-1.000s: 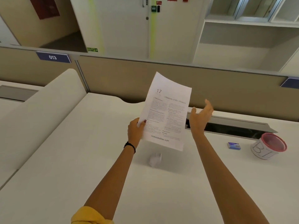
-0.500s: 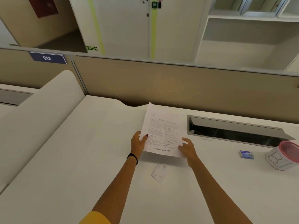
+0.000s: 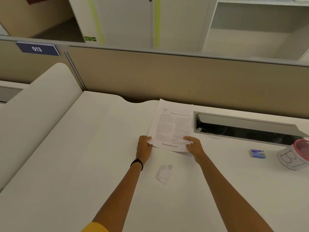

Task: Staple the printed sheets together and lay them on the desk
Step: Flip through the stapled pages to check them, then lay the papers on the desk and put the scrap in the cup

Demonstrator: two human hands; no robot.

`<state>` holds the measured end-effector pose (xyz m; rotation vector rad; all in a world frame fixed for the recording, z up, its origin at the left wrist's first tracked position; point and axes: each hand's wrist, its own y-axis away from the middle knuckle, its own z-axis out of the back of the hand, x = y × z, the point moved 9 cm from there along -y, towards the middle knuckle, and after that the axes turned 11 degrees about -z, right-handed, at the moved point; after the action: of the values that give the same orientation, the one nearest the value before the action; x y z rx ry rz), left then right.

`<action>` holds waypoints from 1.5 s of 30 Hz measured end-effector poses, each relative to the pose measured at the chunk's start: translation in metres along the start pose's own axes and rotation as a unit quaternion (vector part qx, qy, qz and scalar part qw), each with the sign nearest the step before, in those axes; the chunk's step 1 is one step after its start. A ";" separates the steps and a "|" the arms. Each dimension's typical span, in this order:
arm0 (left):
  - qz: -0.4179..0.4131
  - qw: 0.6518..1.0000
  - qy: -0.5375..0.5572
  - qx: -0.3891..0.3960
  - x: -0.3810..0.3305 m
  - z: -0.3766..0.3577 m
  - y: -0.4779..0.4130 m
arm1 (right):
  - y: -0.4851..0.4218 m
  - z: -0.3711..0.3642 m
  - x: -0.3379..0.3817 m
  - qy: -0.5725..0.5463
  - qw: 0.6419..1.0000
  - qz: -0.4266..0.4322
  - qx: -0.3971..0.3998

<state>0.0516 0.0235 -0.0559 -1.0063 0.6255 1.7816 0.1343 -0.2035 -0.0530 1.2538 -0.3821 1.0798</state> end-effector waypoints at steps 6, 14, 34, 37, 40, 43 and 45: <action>-0.011 1.000 -0.019 -0.016 0.003 0.004 0.002 | 0.003 -0.007 0.010 0.066 0.997 0.031 0.018; -0.012 0.999 -0.027 -0.014 0.002 0.009 0.011 | 0.004 -0.015 0.015 0.197 0.978 0.069 0.010; -0.014 0.953 -0.217 0.210 0.009 0.000 0.047 | 0.038 -0.016 -0.036 0.457 0.885 0.062 0.063; 0.003 0.946 -0.224 0.234 0.010 0.002 0.055 | 0.044 -0.009 -0.043 0.468 0.880 0.063 0.053; 0.016 0.933 -0.242 0.268 0.011 0.002 0.066 | 0.051 -0.003 -0.053 0.488 0.870 0.059 0.047; 0.028 0.922 -0.255 0.290 0.010 0.000 0.083 | 0.063 0.001 -0.062 0.502 0.862 0.057 0.048; 0.030 0.916 -0.267 0.297 0.010 0.000 0.096 | 0.072 0.003 -0.069 0.512 0.856 0.055 0.049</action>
<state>-0.0381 -0.0109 -0.0661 -0.0762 0.7755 1.6571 0.0428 -0.2422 -0.0631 0.5869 0.4340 1.7104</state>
